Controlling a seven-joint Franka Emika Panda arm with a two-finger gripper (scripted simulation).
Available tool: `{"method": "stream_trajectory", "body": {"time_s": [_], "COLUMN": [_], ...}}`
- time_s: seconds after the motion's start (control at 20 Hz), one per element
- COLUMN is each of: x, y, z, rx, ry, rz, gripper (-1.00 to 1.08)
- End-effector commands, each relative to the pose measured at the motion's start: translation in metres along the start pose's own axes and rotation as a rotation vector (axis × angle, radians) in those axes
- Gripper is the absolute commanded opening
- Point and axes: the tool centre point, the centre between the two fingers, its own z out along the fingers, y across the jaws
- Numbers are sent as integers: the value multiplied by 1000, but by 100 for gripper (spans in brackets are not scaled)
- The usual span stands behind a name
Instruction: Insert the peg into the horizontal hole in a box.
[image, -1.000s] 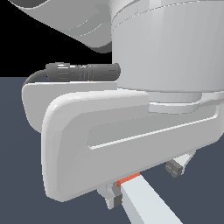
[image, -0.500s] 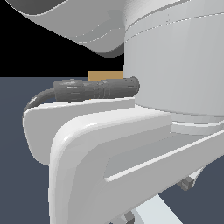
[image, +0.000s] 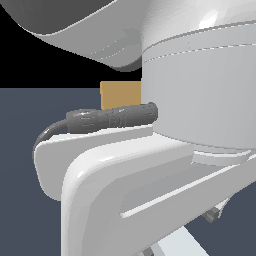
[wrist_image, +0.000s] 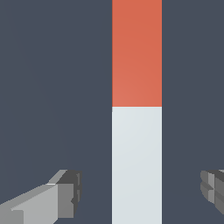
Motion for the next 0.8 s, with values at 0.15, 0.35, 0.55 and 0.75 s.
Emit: {"method": "stream_trajectory", "body": {"time_s": [0.15,0.35,0.55,0.75], "x": [1,2,1,1], "y": [-1,-1,0,0], "z": [29,41,41,41], "rx": [1,1,1,1], "ry": [1,1,1,1], "rz": [0,0,0,0], "gripper": [100,100,100,-100]}}
